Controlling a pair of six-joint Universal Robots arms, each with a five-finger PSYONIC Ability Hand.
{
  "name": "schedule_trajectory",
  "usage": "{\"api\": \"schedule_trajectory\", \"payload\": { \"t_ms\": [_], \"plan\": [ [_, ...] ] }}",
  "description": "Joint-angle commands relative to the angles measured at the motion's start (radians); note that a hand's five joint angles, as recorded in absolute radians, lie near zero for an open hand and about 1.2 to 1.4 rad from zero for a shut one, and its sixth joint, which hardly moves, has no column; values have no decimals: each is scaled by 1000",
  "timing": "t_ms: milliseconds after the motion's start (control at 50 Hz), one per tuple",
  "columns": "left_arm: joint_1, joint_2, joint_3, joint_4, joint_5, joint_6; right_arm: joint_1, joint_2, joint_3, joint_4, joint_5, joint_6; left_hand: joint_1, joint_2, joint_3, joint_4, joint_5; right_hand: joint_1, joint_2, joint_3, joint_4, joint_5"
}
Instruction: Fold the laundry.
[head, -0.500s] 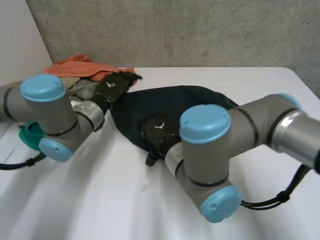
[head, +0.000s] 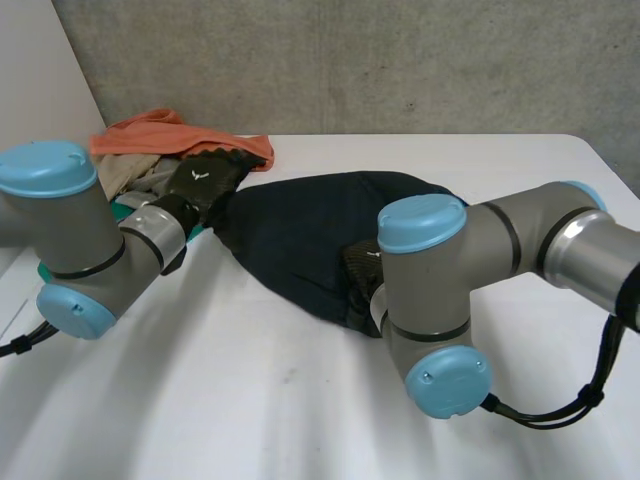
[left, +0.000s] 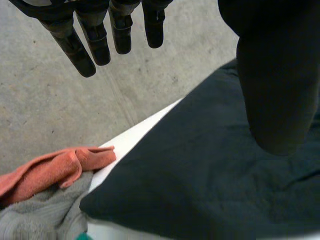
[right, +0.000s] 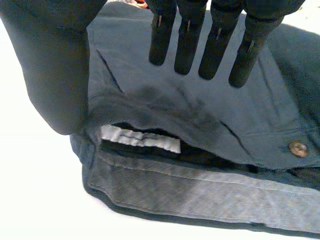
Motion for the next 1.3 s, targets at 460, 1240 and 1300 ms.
{"api": "schedule_trajectory", "payload": {
  "t_ms": [460, 1240, 1300],
  "plan": [
    [41, -179, 120, -71, 11, 130, -7, -518, 141, 188, -241, -115, -19, -32, -40, -29, -47, 880, 889, 888, 883, 878],
    [-166, 588, -87, -295, -95, -8, -458, -551, -43, 415, -299, -308, 1203, 1190, 1182, 1193, 1174, 880, 889, 888, 883, 878],
    [-179, 461, -38, -333, -109, 32, -461, -451, -92, 442, -294, -339, 1203, 1190, 1182, 1193, 1174, 880, 889, 888, 883, 878]
  ]
}}
